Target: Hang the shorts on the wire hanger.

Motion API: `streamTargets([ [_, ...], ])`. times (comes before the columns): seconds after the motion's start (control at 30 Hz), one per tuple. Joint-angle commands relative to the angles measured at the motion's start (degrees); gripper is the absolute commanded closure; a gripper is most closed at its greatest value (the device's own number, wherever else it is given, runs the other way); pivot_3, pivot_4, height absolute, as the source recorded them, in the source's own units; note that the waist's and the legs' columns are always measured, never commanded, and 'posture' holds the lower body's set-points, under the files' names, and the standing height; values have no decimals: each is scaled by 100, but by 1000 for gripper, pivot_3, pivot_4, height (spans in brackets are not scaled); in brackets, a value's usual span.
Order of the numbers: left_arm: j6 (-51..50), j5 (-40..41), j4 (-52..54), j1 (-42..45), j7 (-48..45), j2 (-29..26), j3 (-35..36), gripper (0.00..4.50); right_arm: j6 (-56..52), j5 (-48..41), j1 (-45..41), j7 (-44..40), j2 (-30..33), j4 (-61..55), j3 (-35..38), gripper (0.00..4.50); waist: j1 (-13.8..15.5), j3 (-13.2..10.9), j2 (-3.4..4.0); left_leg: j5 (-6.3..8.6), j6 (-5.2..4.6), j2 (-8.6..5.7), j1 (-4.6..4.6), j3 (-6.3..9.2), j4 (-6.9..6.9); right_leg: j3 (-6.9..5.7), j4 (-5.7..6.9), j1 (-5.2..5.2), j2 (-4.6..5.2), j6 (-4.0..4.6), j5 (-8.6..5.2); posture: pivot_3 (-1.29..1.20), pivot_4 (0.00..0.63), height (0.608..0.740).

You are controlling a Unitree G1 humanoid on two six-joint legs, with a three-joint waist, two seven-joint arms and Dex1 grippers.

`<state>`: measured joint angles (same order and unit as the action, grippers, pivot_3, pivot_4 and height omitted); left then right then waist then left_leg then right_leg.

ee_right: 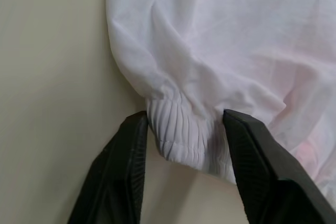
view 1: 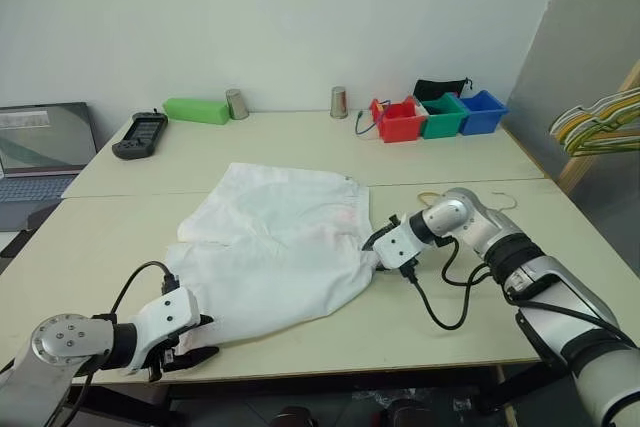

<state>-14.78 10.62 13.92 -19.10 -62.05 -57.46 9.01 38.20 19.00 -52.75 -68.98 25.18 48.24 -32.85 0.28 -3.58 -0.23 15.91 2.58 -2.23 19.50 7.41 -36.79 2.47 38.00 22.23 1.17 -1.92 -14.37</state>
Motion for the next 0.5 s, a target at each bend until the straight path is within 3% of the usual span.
streamTargets([
  [0.03, 108, 12, 46, 128, -65, -84, 96, 2847, -94, -180, -85, -182, 52, -182, 161, 3241, 3, 0, 0, 0, 0, 0, 0, 0, 0, 0, 0, 0, 0, 0, 0, 133, 8, 740],
  [0.2, 131, 11, 24, 190, -114, -77, 67, 3940, -155, -232, 138, -260, 223, -371, 195, 4463, 15, 0, 0, 0, 0, -1, 0, 1, 0, 0, -1, -1, 0, 0, 0, 131, 9, 740],
  [0.3, 139, 13, 15, 221, -161, -80, 55, 4462, -365, -366, 215, -328, 246, -573, 261, 4500, 19, 0, 0, 0, 0, -1, 0, 1, 0, 0, -1, -1, 0, 0, 0, 116, 9, 740],
  [0.5, -1059, 931, 620, 317, -669, -324, 308, 4462, -1255, -925, 679, -813, 595, -1842, 493, 4500, 13, -1, -2, 0, 0, 0, 3, 6, 0, -4, -1, -1, 0, -1, -1, 120, 14, 740],
])
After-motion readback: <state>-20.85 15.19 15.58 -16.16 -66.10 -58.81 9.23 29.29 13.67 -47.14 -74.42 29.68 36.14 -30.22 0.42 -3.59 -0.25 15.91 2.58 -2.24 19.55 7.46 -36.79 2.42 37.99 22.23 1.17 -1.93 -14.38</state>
